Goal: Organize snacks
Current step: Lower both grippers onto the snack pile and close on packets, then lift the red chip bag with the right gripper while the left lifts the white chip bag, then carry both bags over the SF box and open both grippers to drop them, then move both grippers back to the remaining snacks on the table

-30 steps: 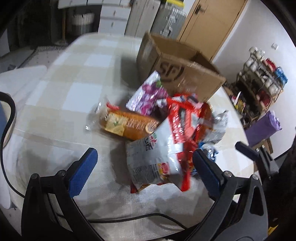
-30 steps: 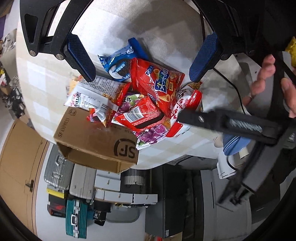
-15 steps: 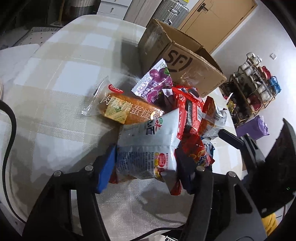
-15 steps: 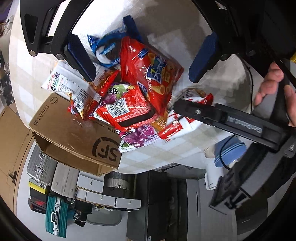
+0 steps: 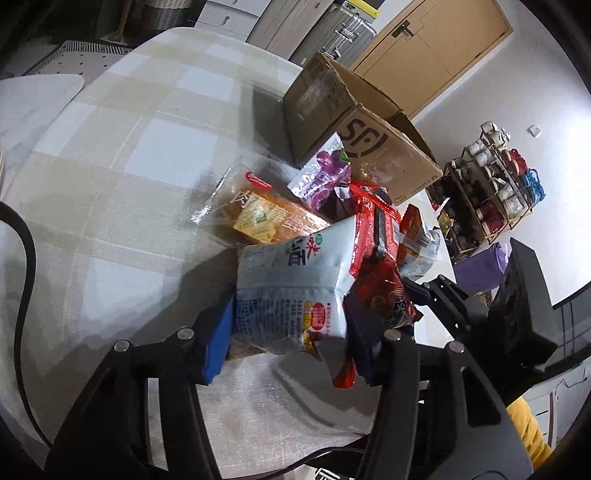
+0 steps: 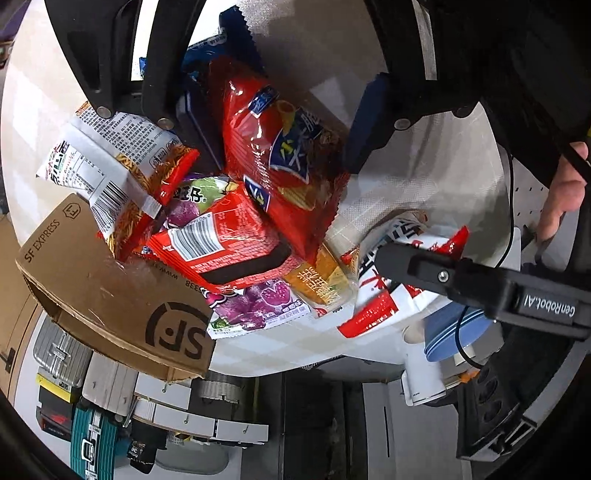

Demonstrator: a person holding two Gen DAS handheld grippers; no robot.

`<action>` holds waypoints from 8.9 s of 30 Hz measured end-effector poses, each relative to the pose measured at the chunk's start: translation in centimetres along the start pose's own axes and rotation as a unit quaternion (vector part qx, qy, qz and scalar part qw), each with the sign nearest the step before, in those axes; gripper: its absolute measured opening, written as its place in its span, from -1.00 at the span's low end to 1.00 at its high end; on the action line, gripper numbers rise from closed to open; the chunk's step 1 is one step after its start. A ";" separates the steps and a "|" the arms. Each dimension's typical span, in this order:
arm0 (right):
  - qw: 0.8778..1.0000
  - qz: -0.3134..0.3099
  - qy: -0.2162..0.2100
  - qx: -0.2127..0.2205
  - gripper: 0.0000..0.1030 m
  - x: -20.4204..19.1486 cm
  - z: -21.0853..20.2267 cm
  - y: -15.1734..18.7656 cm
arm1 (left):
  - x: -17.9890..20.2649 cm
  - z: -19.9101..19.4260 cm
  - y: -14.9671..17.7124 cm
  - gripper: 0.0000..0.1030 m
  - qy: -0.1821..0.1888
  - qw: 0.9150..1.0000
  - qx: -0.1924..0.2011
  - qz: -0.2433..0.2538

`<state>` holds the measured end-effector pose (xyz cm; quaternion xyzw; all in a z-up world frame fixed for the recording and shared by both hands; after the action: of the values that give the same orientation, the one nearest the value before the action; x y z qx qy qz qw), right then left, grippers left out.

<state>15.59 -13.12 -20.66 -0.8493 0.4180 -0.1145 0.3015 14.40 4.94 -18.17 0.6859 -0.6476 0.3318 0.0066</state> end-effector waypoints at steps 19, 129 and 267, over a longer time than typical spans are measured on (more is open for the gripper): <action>1.000 -0.003 0.008 0.016 -0.11 -1.7 -1.6 0.6 | -0.4 -1.2 0.3 0.00 0.018 1.000 0.014 -0.010; 0.980 0.175 0.088 0.030 -0.12 25.2 -0.3 -13.7 | 14.2 17.3 -24.4 0.00 -0.058 0.992 -0.039 0.105; 0.968 0.218 0.072 0.106 0.94 8.1 -12.9 4.7 | 10.9 10.2 1.8 0.38 -0.190 0.945 0.041 0.265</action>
<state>11.88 -27.00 -13.72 -0.6907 0.5989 -0.1503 0.3763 16.66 -9.45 -21.85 0.5398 -0.7808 0.2118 -0.2325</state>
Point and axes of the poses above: each gripper's, at about its wrist camera, not at the fingertips, and z roughly the way its jaws point, x to its right, y to its underside, the point moved 10 cm from there along z, roughly the way its jaws point, and after that the axes turned 4 degrees about -y, right-handed, at the moved point
